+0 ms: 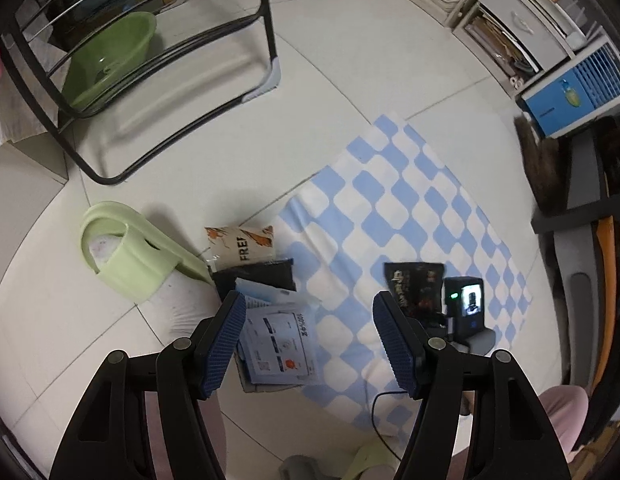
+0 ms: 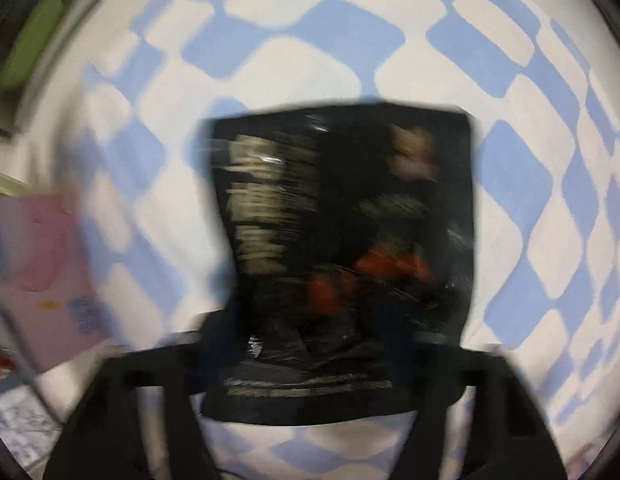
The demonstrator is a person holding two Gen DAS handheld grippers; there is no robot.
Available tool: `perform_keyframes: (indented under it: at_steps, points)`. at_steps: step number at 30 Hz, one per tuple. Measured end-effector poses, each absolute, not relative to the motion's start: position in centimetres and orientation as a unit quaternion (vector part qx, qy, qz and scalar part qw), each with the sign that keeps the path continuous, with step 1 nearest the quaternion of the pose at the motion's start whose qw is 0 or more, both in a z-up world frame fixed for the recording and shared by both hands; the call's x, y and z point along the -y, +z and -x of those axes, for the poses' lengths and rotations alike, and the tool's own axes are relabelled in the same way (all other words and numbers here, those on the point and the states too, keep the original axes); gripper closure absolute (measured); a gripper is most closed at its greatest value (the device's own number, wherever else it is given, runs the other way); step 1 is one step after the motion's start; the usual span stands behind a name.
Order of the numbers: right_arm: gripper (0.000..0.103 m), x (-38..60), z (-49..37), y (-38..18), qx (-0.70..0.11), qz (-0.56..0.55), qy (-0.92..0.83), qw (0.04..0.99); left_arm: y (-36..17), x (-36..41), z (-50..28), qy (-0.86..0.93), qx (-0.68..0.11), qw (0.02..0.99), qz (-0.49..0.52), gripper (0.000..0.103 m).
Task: Organize objects
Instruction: 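Lift the plum-strips bag and carry it toward the pink box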
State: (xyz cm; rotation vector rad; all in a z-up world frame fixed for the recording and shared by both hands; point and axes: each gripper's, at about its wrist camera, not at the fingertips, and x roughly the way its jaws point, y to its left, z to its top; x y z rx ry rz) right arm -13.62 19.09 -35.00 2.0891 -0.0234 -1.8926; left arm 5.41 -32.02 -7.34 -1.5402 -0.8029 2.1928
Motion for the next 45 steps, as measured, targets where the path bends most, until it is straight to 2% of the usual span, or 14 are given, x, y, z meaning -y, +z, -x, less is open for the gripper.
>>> perform_keyframes:
  at_steps: [1,9,13,15,18,19,21,22,23,24,27,31,34,45]
  points:
    - [0.072,-19.9,13.4,-34.8,0.021,-0.731,-0.665,0.151,-7.6,31.3,-5.6,0.762,0.282,0.193,0.550,0.038]
    - [0.084,-27.5,9.8,-33.0,0.177,-0.711,-0.678,0.065,-9.2,26.5,-6.2,0.703,0.254,0.273,0.605,0.038]
    - [0.103,-27.6,7.4,-30.0,0.255,-0.682,-0.680,0.080,-9.3,24.1,-6.0,0.675,0.256,0.314,0.616,0.038]
    - [0.103,-25.8,5.9,-28.5,0.322,-0.662,-0.666,0.119,-8.9,22.6,-6.3,0.671,0.242,0.339,0.613,0.038]
    - [0.102,-22.8,4.3,-28.4,0.268,-0.670,-0.678,0.143,-9.5,20.2,-6.3,0.652,0.229,0.362,0.626,0.038]
    - [0.099,-21.9,3.9,-28.7,0.249,-0.677,-0.679,0.142,-9.8,19.7,-6.4,0.648,0.225,0.359,0.633,0.038]
    - [0.080,-21.3,3.9,-29.3,0.209,-0.703,-0.670,0.117,-10.6,19.1,-6.3,0.645,0.218,0.347,0.645,0.038]
    - [0.050,-23.7,3.6,-28.9,0.196,-0.710,-0.669,0.103,-10.9,18.9,-6.2,0.642,0.214,0.344,0.651,0.038]
    - [0.010,-24.6,4.0,-29.6,0.181,-0.717,-0.668,0.084,-11.2,19.0,-6.4,0.640,0.211,0.340,0.655,0.038]
    - [0.001,-25.9,4.4,-30.5,0.164,-0.726,-0.666,0.055,-11.0,18.6,-6.3,0.641,0.208,0.339,0.656,0.038]
    - [0.001,-31.3,4.9,-32.3,0.166,-0.752,-0.638,-0.015,-9.6,18.3,-6.1,0.655,0.190,0.333,0.651,0.038]
    - [0.001,-37.5,4.3,-34.3,0.342,-0.723,-0.598,-0.049,-8.5,18.1,-6.2,0.659,0.175,0.336,0.650,0.038]
    - [0.001,-39.8,4.7,-34.7,0.395,-0.701,-0.590,-0.065,-8.5,18.8,-6.3,0.659,0.171,0.335,0.652,0.038]
    - [0.000,-36.0,8.2,-34.1,0.290,-0.733,-0.612,0.063,-9.3,21.5,-4.8,0.638,0.221,0.336,0.657,0.038]
